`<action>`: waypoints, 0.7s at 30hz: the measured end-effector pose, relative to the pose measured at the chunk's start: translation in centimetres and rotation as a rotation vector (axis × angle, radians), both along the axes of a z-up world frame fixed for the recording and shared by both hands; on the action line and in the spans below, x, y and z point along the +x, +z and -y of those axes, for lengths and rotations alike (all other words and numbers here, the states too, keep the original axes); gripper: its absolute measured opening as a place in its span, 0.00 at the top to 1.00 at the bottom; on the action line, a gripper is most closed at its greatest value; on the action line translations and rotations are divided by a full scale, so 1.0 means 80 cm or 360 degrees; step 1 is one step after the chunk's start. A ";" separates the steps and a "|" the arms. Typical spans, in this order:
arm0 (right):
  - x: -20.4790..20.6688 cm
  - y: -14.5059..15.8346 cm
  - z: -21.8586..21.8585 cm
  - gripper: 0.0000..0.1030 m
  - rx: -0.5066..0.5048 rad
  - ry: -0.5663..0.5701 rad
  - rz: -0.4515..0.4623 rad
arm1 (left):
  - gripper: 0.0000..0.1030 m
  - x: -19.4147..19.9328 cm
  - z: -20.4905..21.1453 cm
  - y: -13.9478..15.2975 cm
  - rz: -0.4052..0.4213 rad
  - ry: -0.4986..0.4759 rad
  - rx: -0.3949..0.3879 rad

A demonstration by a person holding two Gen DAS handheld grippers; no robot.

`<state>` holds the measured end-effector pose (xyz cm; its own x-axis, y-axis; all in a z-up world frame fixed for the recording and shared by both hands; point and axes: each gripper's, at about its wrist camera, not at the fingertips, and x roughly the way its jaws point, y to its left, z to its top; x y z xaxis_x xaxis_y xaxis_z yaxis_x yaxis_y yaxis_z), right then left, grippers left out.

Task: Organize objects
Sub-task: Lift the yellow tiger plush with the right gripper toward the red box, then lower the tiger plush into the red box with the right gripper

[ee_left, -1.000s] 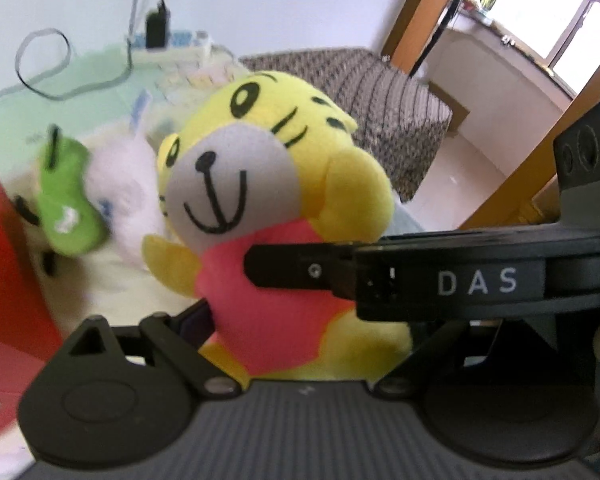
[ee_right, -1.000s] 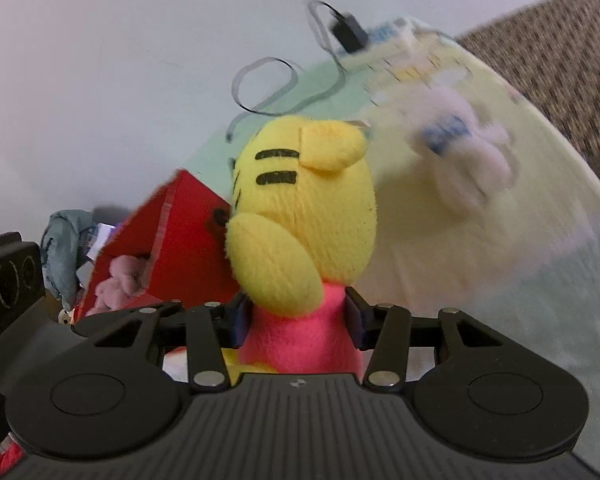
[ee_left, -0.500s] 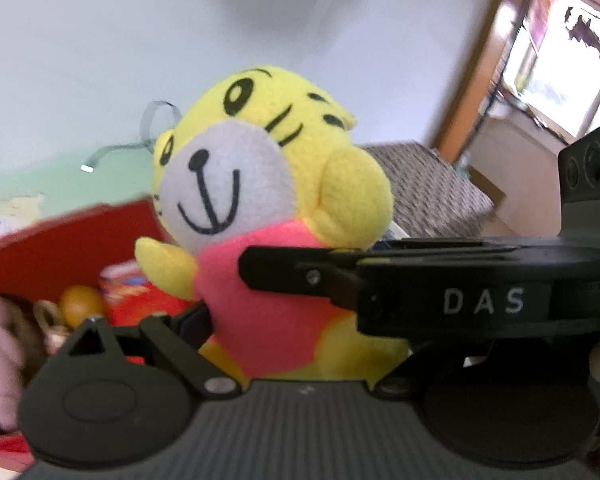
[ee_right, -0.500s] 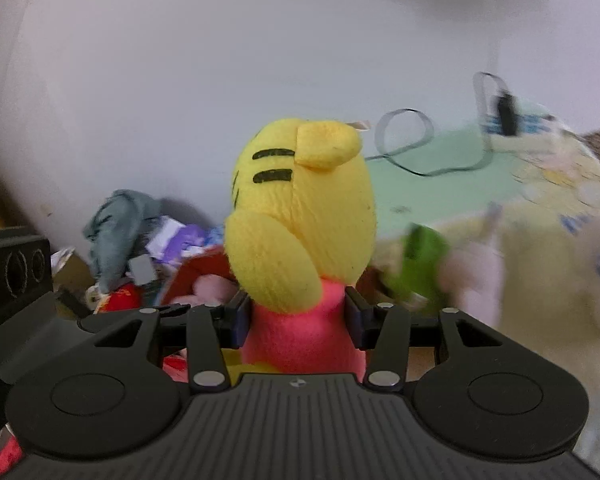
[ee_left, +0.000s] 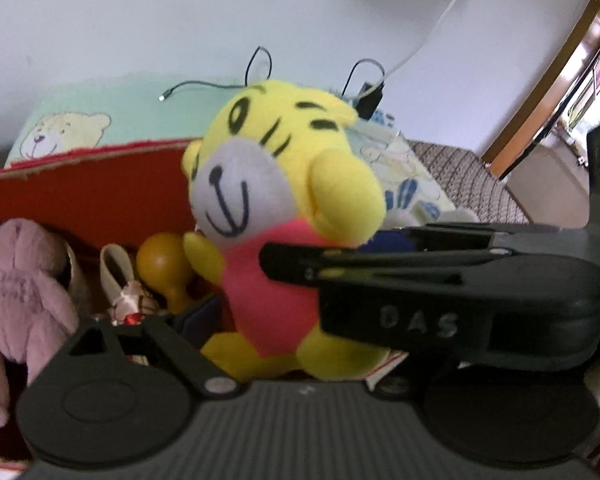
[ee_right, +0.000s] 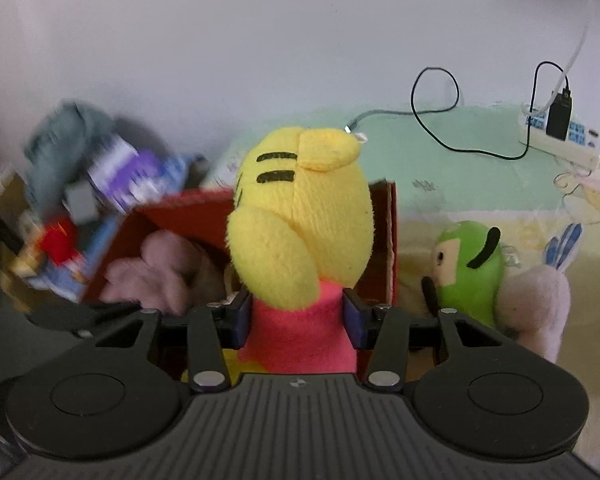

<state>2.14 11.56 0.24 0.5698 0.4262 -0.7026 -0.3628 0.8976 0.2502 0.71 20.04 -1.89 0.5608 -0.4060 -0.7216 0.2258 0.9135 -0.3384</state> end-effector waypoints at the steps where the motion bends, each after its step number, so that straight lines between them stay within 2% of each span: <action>1: 0.003 -0.004 -0.001 0.52 -0.0035 0.0008 -0.0026 | 0.15 0.002 0.002 -0.003 -0.0019 -0.0010 -0.0011; 5: 0.011 -0.017 0.001 0.51 -0.0049 0.0048 -0.0168 | 0.14 0.004 -0.006 -0.019 -0.0060 -0.0043 -0.0072; 7: 0.009 -0.016 0.004 0.48 -0.0035 0.0055 -0.0156 | 0.14 0.008 -0.009 -0.022 -0.0071 -0.0042 -0.0085; 10: 0.003 -0.010 0.013 0.44 -0.0006 -0.0001 -0.0065 | 0.14 0.021 -0.015 -0.032 -0.0107 -0.0026 -0.0080; 12: 0.002 -0.005 0.025 0.43 0.0075 -0.0065 -0.0026 | 0.13 0.026 -0.015 -0.036 -0.0128 -0.0029 -0.0082; 14: 0.006 -0.005 0.032 0.46 0.0196 -0.0078 -0.0043 | 0.14 0.028 -0.012 -0.038 -0.0127 -0.0036 -0.0067; 15: 0.007 -0.007 0.035 0.52 0.0221 -0.0091 -0.0060 | 0.14 0.028 -0.008 -0.037 -0.0120 -0.0040 -0.0041; 16: 0.008 -0.009 0.036 0.62 0.0209 -0.0113 -0.0076 | 0.14 0.029 -0.004 -0.038 -0.0117 -0.0046 -0.0015; 18: 0.007 -0.015 0.035 0.71 0.0191 -0.0124 -0.0089 | 0.14 0.031 0.003 -0.040 -0.0126 -0.0053 0.0026; 21: 0.002 -0.023 0.039 0.72 0.0209 -0.0146 -0.0101 | 0.13 0.031 0.012 -0.043 -0.0126 -0.0063 0.0091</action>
